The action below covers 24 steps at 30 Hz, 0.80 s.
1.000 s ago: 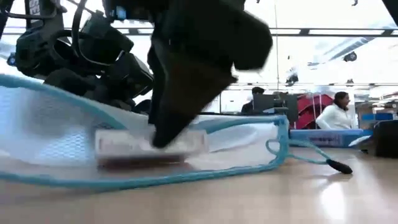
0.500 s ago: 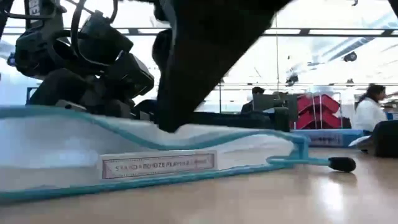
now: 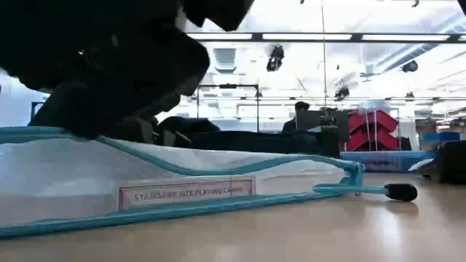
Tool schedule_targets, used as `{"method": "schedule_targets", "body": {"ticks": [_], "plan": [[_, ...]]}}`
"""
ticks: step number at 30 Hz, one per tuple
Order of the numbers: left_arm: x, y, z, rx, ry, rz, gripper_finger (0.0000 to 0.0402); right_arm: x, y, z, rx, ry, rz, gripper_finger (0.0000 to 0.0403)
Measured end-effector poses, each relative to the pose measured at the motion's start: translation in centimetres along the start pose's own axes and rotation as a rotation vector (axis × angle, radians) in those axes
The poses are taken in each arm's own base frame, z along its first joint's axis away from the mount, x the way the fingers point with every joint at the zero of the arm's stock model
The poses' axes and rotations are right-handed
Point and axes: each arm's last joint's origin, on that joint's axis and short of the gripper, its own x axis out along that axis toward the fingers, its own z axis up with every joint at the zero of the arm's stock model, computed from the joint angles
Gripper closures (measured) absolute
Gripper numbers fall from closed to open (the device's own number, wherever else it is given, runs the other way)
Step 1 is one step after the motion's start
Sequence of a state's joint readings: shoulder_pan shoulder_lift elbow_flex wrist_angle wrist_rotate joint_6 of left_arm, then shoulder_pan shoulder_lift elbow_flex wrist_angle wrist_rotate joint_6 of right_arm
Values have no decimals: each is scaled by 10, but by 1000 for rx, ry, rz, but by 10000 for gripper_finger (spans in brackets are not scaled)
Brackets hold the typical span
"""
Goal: Unpack backpack
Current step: Remove the pink play cards inside the zip bag
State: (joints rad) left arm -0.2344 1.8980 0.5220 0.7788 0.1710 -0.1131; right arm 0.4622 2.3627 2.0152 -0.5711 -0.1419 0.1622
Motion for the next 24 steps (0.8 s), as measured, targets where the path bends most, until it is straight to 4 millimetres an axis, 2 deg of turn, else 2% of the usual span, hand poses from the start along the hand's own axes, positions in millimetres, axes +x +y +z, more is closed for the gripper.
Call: {"method": "schedule_targets", "body": {"ticks": [4,10,14,19,24], "plan": [[0,0,0,-14,0,2,377,11,-2,2,30,-61,-14,133],[-1,-2,-2,-58,4,2,377,8,-7,1,75,-96,-363,121],[-3,-6,-7,-60,8,-3,377,-4,-7,1,102,-42,-481,112],[-4,-7,-9,-57,1,-9,377,-6,-11,-6,58,64,-484,106],[-4,-7,-8,-57,-2,-11,377,-8,-27,-7,68,107,-439,95]]}}
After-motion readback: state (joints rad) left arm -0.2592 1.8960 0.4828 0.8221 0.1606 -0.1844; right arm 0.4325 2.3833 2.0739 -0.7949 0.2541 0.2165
